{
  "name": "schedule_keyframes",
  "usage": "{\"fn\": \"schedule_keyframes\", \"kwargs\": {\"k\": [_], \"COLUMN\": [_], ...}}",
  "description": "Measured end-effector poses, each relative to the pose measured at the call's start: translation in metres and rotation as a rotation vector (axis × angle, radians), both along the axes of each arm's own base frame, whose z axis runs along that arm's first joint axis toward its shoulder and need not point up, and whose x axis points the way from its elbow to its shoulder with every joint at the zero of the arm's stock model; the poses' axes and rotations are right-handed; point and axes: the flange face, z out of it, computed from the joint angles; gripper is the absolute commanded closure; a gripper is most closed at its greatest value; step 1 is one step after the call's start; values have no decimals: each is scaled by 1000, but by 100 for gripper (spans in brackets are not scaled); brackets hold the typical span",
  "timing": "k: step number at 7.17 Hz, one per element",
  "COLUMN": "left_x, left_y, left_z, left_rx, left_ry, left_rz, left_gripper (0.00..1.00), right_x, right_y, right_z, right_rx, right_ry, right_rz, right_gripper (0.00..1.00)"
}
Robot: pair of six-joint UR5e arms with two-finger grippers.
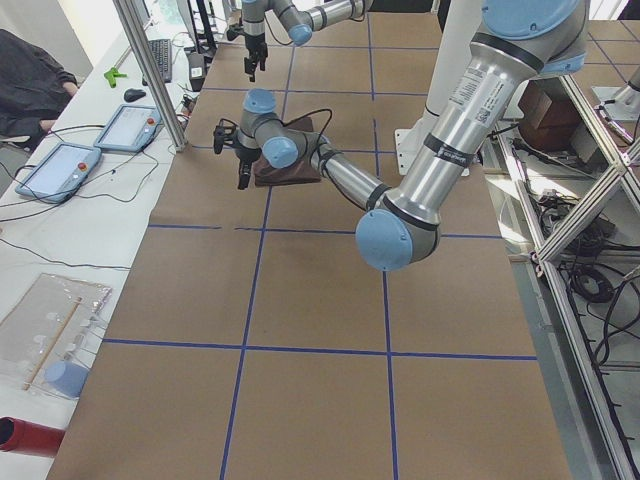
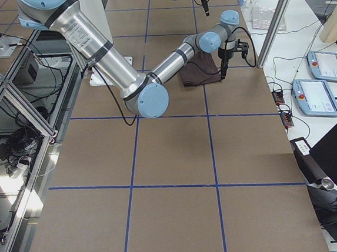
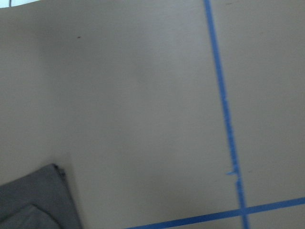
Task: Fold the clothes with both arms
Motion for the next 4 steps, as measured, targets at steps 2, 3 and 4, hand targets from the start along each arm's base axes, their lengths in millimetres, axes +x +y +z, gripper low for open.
{"fn": "schedule_keyframes", "kwargs": {"k": [2, 3, 4], "left_x": [-138, -203, -254], "left_y": [0, 10, 38], "left_z": [83, 123, 166], "left_rx": [159, 218, 246], "left_ry": [-171, -251, -279], "left_rz": [131, 203, 267], "left_gripper": [0, 0, 0], "right_x": [155, 221, 276], "right_y": [18, 43, 78], "right_z": [113, 173, 227], "right_rx": [102, 137, 161], "right_ry": [-5, -4, -4], "right_rz": [-106, -147, -175], "right_gripper": [0, 0, 0]}}
